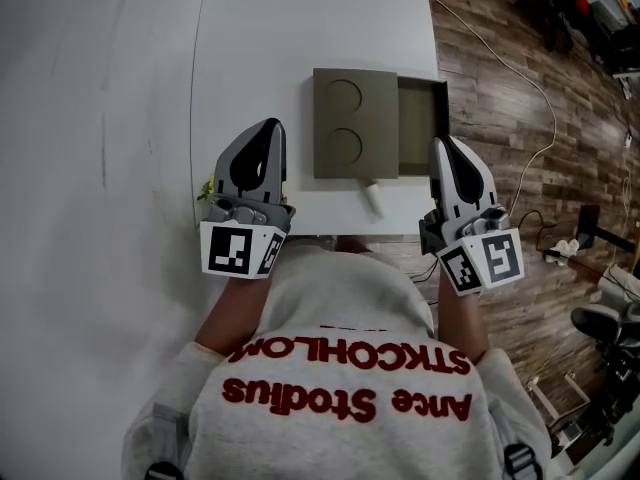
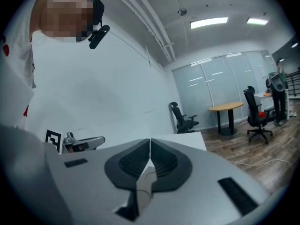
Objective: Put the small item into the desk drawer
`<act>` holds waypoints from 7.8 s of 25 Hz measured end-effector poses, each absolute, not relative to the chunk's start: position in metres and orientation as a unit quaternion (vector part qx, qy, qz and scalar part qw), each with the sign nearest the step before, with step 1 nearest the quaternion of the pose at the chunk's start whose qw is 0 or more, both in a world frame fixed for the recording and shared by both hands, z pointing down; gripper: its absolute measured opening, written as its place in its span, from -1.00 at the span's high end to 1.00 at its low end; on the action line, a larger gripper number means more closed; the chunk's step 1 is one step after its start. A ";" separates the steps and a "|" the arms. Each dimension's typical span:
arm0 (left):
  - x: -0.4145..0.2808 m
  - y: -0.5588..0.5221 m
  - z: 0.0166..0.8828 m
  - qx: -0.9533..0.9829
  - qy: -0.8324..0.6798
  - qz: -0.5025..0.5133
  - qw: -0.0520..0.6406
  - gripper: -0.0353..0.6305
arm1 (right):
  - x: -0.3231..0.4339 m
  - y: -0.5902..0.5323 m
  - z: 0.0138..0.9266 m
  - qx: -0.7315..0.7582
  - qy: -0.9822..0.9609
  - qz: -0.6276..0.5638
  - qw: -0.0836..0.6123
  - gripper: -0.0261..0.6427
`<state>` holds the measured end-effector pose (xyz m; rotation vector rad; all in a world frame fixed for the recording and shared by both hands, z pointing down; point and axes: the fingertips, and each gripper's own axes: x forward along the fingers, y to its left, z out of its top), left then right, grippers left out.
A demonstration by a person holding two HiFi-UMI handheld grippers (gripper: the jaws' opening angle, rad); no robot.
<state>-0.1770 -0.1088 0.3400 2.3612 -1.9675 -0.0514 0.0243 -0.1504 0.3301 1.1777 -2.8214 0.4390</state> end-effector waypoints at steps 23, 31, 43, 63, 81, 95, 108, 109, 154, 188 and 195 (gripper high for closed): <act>-0.189 -0.047 0.483 0.739 -0.653 0.063 0.157 0.87 | 0.033 -0.036 0.591 0.321 -0.846 0.266 0.332 0.38; -0.187 -0.040 0.488 0.735 -0.655 0.070 0.161 0.87 | 0.036 -0.030 0.596 0.308 -0.847 0.274 0.335 0.53; -0.185 -0.056 0.449 0.740 -0.660 0.052 0.121 0.87 | 0.044 -0.059 0.529 0.334 -0.869 0.246 0.269 0.53; -0.199 -0.120 0.337 0.740 -0.673 -0.011 -0.002 0.87 | 0.026 -0.162 0.388 0.374 -0.910 0.125 0.131 0.54; -0.214 -0.130 0.262 0.730 -0.679 -0.034 -0.071 0.87 | 0.011 -0.182 0.287 0.375 -0.926 0.046 0.019 0.54; -0.153 -0.159 0.251 0.784 -0.618 -0.027 -0.054 0.87 | 0.088 -0.168 0.258 0.477 -0.878 0.037 0.001 0.54; -0.075 -0.193 0.290 0.845 -0.534 -0.026 -0.020 0.87 | 0.145 -0.159 0.295 0.549 -0.833 0.063 0.017 0.54; -0.072 -0.194 0.293 0.846 -0.533 -0.023 -0.016 0.87 | 0.145 -0.160 0.298 0.549 -0.833 0.068 0.018 0.54; -0.084 -0.197 0.425 0.838 -0.536 0.055 0.088 0.87 | 0.093 -0.184 0.553 0.501 -0.787 0.257 0.252 0.49; -0.073 -0.198 0.299 0.841 -0.540 -0.028 -0.026 0.87 | 0.138 -0.180 0.321 0.570 -0.818 0.054 0.055 0.90; -0.104 -0.186 0.285 0.816 -0.575 -0.034 -0.045 0.87 | 0.117 -0.182 0.307 0.542 -0.838 0.040 0.041 0.90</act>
